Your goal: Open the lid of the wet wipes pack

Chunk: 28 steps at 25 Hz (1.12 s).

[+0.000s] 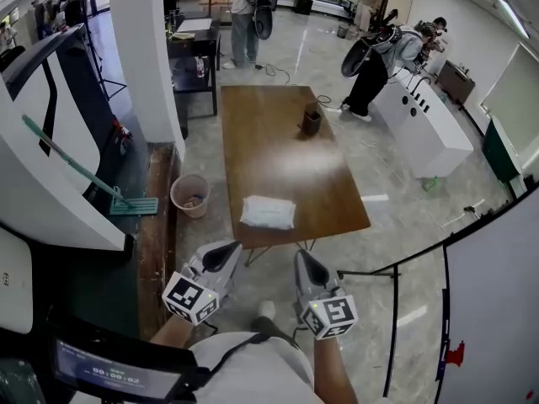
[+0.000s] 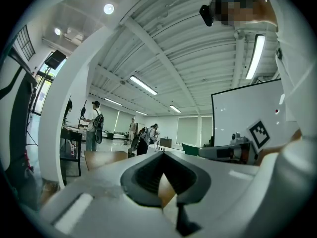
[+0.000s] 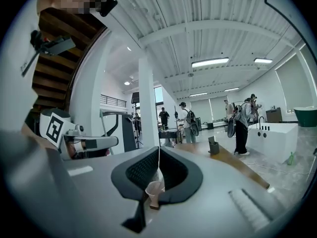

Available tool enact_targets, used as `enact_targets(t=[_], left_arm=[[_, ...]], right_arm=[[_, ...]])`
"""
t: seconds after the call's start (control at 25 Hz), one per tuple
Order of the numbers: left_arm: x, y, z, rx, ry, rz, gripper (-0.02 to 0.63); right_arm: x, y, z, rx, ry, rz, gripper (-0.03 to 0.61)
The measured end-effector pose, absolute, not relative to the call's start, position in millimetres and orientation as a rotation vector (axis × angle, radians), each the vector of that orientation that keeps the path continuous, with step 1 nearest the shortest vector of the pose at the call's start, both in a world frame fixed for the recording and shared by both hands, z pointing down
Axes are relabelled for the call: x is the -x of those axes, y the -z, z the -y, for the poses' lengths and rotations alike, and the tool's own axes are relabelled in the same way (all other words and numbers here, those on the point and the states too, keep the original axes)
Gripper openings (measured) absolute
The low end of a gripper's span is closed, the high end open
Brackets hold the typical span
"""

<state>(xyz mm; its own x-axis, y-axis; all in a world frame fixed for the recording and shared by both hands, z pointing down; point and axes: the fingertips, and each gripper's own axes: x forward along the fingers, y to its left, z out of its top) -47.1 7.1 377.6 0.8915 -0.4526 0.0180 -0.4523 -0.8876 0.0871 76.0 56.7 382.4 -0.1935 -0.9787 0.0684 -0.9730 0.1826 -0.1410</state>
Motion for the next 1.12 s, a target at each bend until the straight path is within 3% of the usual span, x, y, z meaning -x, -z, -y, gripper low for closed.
enact_targets(t=[0.68,1.12], left_arm=[[-49.9,-392.4,69.5,-2.923,-0.116,0.919,0.004],[-49.4,-421.5,111.5,-2.881,-0.222,0.975,0.005]], right_arm=[[-149.4,-435.8,51.3,1.669,0.275,-2.750,0.012],[-147.6,-461.9,98.6,1.579,0.312,-2.830,0.012]])
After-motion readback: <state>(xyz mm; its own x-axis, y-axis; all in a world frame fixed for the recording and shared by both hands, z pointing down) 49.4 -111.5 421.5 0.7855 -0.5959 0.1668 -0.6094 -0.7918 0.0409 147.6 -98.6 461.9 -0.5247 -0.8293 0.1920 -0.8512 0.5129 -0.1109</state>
